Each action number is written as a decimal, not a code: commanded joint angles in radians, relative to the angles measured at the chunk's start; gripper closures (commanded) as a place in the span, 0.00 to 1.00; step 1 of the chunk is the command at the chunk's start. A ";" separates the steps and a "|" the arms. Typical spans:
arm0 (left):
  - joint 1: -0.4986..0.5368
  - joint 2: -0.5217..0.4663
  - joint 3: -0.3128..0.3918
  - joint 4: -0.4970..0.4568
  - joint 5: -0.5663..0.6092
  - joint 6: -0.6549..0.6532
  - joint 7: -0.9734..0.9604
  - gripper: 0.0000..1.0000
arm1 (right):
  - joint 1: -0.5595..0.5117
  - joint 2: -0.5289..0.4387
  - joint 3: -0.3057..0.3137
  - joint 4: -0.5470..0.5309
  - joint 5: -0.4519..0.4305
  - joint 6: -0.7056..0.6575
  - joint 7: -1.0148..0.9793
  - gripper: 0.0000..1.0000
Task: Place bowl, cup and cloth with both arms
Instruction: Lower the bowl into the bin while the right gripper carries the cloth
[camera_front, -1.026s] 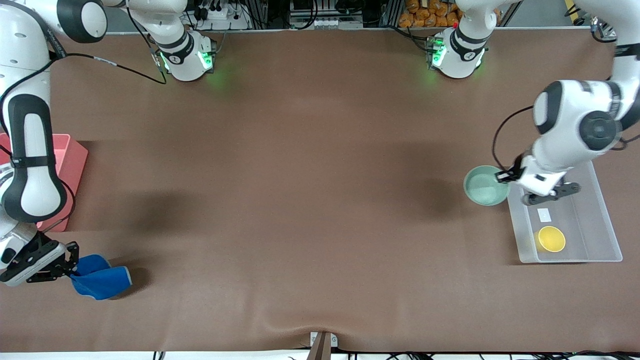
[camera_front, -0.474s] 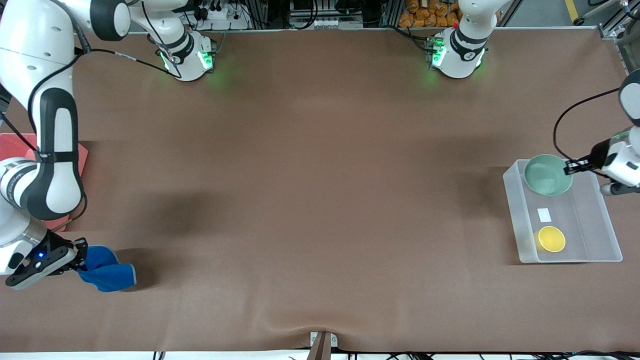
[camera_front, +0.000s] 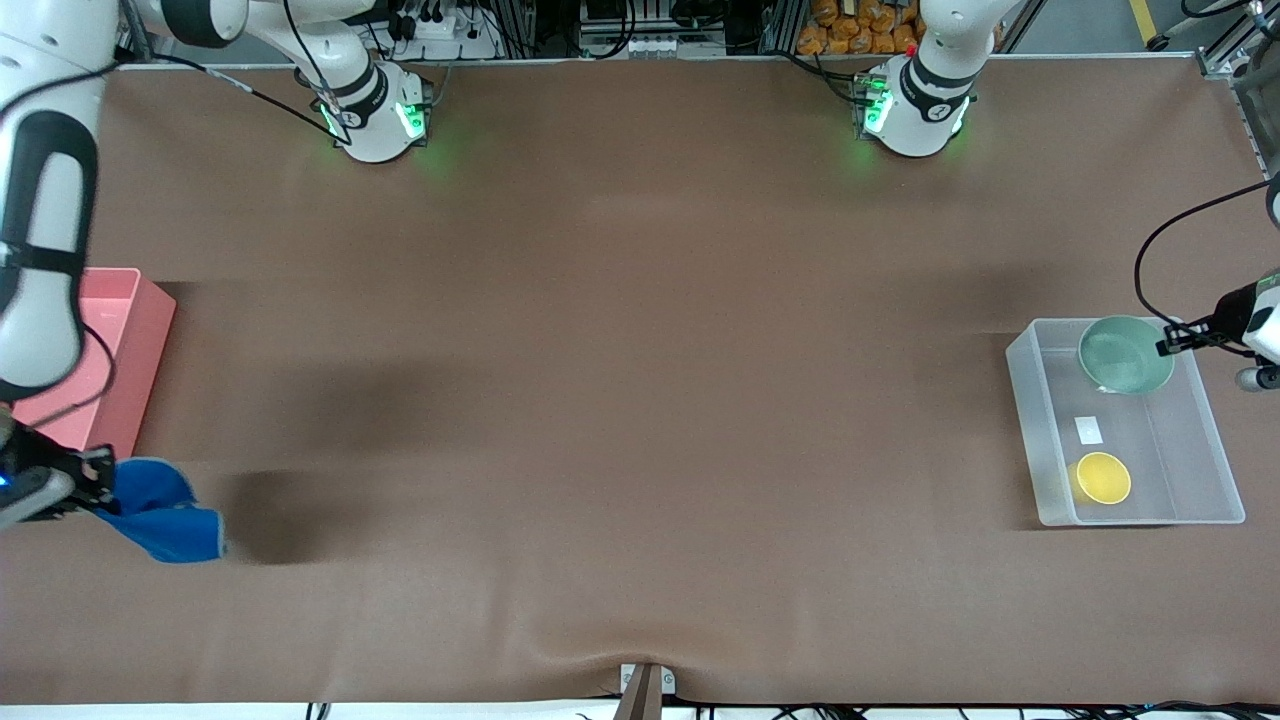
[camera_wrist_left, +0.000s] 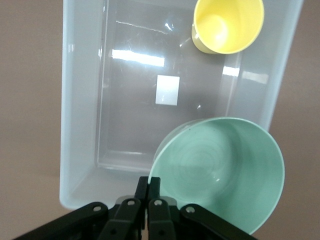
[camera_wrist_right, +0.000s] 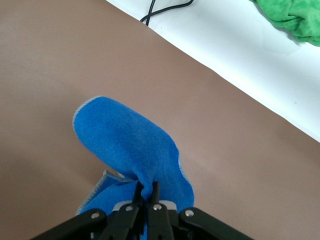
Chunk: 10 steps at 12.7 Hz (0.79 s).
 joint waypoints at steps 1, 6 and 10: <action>0.022 0.070 -0.008 0.069 -0.001 0.015 0.023 1.00 | 0.008 -0.094 -0.040 -0.022 -0.016 -0.118 0.024 1.00; 0.024 0.156 -0.007 0.097 0.004 0.059 0.023 1.00 | 0.008 -0.197 -0.141 -0.021 -0.109 -0.374 0.045 1.00; 0.025 0.193 -0.004 0.071 0.005 0.116 0.027 1.00 | 0.008 -0.234 -0.227 -0.011 -0.151 -0.525 0.053 1.00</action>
